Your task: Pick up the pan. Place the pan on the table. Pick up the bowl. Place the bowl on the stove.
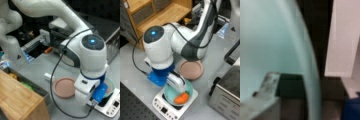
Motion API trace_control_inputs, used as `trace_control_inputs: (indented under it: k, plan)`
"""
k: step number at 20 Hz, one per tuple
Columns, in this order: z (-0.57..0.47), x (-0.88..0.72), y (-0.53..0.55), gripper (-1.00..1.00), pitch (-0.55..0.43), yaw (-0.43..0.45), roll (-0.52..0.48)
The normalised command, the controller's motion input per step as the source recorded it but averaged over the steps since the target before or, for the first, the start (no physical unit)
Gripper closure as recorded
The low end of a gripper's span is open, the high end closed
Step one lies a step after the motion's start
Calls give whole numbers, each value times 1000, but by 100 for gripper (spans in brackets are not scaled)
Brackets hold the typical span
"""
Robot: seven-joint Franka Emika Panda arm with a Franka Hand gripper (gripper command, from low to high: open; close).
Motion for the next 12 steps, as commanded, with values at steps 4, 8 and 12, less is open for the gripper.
trace_control_inputs:
  k: [4, 8, 12]
  plan:
    - [-130, -228, 82, 100, -200, -42, -221]
    - [-154, -233, 76, 100, -197, -50, -242]
    - [-184, -242, 80, -100, -197, -51, -246]
